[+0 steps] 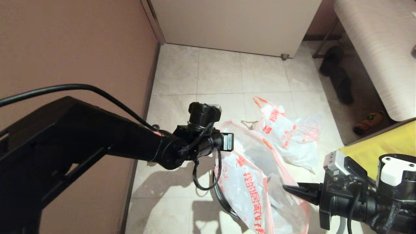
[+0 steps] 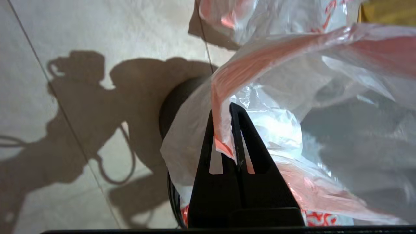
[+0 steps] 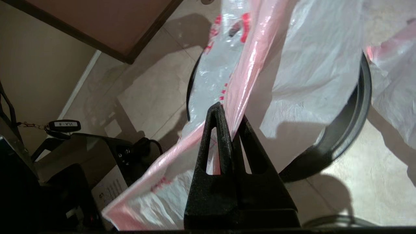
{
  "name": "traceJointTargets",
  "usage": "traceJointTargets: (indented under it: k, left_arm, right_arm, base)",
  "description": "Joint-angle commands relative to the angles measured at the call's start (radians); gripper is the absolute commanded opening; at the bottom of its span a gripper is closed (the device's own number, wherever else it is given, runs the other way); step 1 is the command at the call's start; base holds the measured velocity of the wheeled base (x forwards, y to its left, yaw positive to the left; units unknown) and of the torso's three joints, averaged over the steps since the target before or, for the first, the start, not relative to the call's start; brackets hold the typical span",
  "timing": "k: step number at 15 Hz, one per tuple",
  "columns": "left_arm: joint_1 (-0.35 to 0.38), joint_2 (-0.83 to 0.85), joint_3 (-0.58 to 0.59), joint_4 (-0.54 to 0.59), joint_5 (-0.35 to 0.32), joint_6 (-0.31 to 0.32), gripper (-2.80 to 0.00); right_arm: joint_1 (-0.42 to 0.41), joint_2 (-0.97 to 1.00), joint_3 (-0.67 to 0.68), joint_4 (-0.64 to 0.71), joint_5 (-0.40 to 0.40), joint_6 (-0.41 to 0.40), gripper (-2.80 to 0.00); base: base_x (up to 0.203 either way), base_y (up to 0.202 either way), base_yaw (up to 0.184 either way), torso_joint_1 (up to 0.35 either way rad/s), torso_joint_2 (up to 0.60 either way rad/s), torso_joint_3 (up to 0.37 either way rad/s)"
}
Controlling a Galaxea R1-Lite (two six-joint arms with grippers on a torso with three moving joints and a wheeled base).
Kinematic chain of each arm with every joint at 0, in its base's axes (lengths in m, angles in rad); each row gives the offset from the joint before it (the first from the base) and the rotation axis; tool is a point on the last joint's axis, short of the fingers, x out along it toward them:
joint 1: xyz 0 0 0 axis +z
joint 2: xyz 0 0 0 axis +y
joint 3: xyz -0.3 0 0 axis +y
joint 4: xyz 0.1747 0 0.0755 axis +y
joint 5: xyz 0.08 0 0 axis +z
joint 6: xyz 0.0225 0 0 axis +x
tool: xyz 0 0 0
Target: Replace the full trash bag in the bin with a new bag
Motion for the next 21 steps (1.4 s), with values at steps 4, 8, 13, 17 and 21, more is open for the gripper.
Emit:
traceJointTargets:
  k: [4,8,13,17,21]
  left_arm:
    - [-0.014,-0.18,0.376,-0.187,-0.018,-0.052,-2.8]
    - [-0.011,-0.263,0.573,-0.391,-0.073,-0.102,-2.8]
    - [-0.025,-0.159,0.59,-0.441,-0.076,-0.105,-2.8]
    - [-0.077,-0.252,0.64,-0.483,-0.077,-0.129,-2.8]
    - [-0.098,-0.271,0.666,-0.489,-0.076,-0.155,-2.8]
  right_arm:
    - [-0.033,-0.056,0.042,-0.001,-0.115,-0.001,-2.8]
    - [-0.067,-0.093,-0.007,0.014,-0.206,-0.005,-2.8]
    - [-0.067,-0.09,-0.059,0.131,-0.251,-0.03,-2.8]
    - [-0.081,-0.086,-0.038,0.125,-0.311,-0.035,0.0]
    - [-0.067,-0.178,-0.019,0.128,-0.313,-0.02,0.0]
  base:
    - [0.0,0.0,0.0,0.0,0.0,0.0]
    - [0.0,0.0,0.0,0.0,0.0,0.0]
    - [0.0,0.0,0.0,0.0,0.0,0.0]
    - [0.0,0.0,0.0,0.0,0.0,0.0]
    - [0.0,0.0,0.0,0.0,0.0,0.0]
